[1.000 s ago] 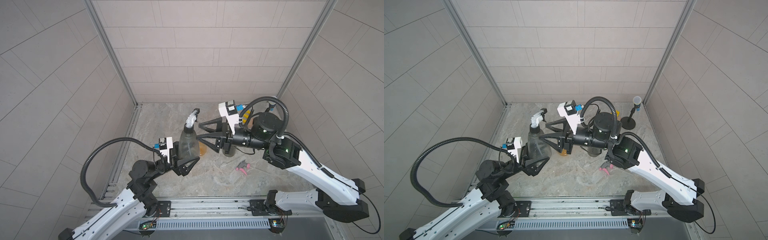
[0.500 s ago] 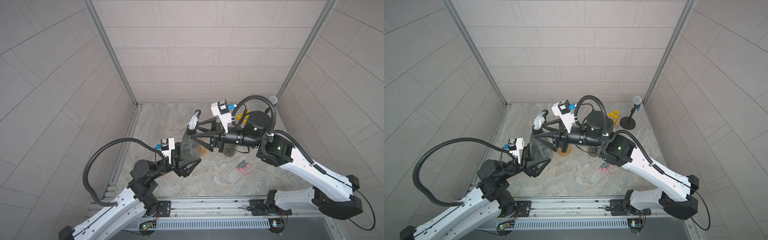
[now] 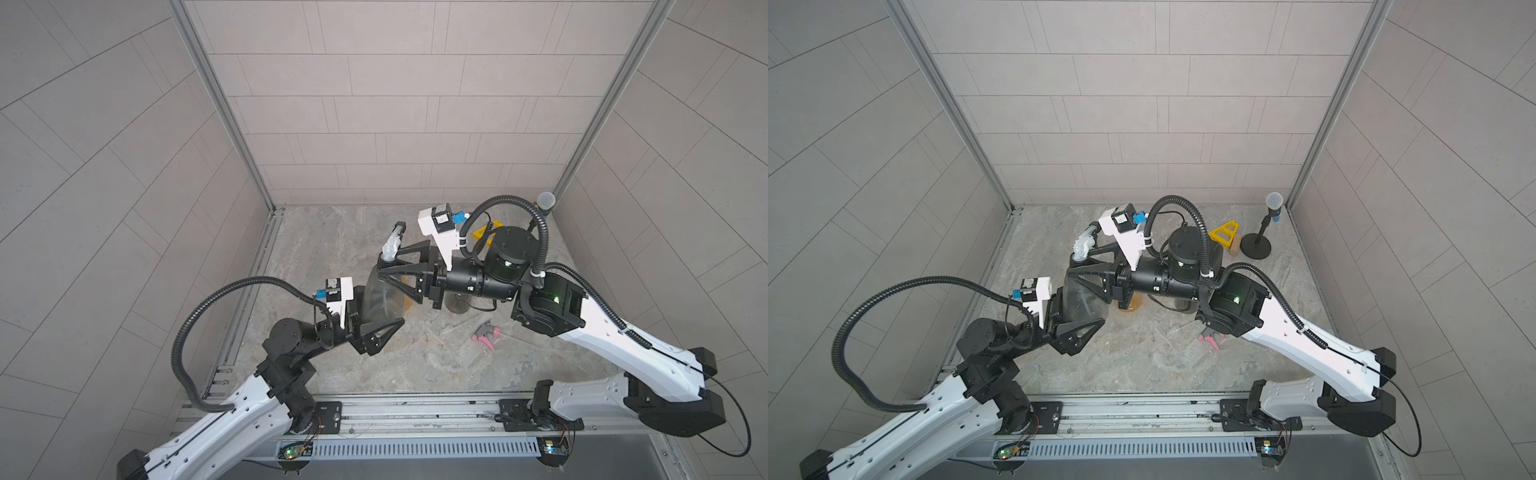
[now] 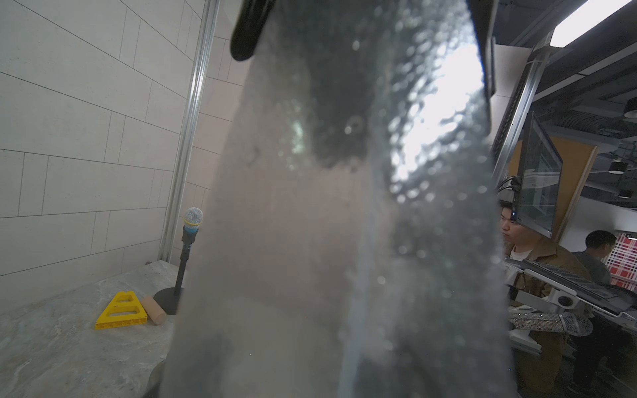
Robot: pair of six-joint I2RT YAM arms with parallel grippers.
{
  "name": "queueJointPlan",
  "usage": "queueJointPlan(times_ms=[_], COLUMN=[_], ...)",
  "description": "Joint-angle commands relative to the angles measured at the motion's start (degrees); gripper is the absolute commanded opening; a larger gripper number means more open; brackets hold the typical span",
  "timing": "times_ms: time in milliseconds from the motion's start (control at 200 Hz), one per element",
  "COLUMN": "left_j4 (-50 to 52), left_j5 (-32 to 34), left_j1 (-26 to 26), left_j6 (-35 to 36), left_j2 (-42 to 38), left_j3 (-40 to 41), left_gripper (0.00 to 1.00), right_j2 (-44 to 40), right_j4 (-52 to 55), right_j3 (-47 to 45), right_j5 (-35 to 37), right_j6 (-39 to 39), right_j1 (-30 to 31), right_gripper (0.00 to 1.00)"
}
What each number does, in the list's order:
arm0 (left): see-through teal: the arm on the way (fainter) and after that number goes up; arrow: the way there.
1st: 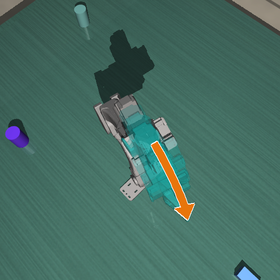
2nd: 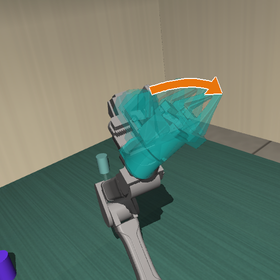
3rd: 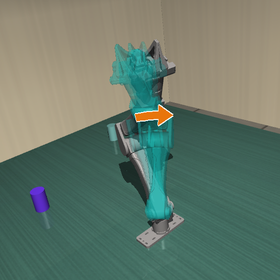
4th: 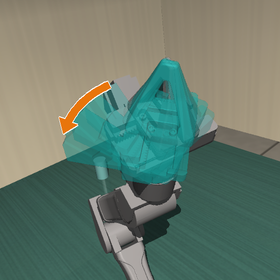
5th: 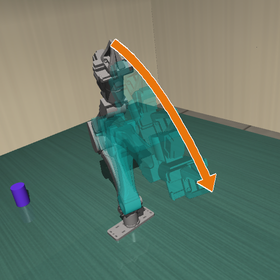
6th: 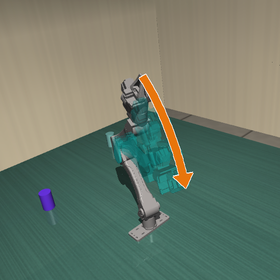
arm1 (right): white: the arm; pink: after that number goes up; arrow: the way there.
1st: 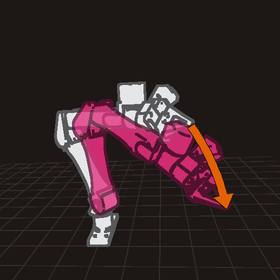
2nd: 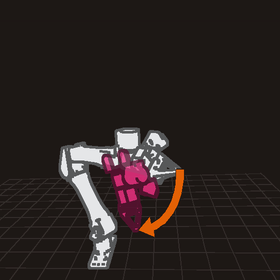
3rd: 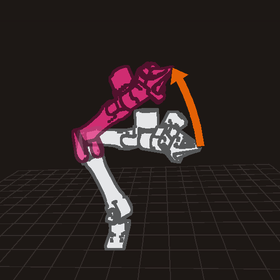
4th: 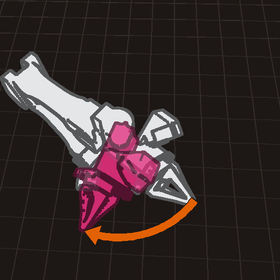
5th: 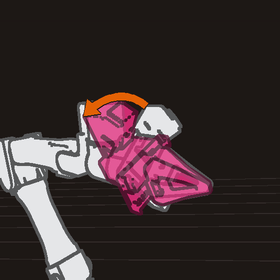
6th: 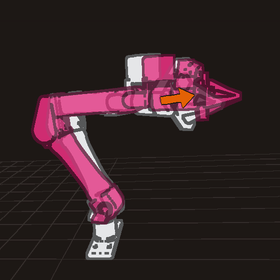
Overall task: Attach spray nozzles to spray bottles
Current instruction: Screw the spray nozzle on the spray bottle.
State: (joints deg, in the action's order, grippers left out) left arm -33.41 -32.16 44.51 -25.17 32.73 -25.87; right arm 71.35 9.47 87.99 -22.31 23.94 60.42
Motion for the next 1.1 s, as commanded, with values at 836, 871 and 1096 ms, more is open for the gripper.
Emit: queueJointPlan(times_ms=[836, 871, 1096], left_j4=[6.02, 5.95, 4.33], left_j5=[6.59, 6.67, 5.52], left_j1=[1.10, 1.11, 1.10], left_j6=[4.36, 4.38, 3.93], left_j2=[-4.21, -4.31, -4.43], left_j3=[-3.66, -3.58, -3.36], left_gripper=[0.00, 0.00, 0.00], right_j2=[-2.29, -3.70, -12.16], right_j4=[8.76, 8.85, 8.69], right_j3=[1.06, 0.14, -4.68], right_j5=[38.02, 37.37, 33.12], right_j6=[-9.62, -9.65, -12.23], right_j1=[20.25, 20.23, 20.31], right_gripper=[0.62, 0.64, 0.56])
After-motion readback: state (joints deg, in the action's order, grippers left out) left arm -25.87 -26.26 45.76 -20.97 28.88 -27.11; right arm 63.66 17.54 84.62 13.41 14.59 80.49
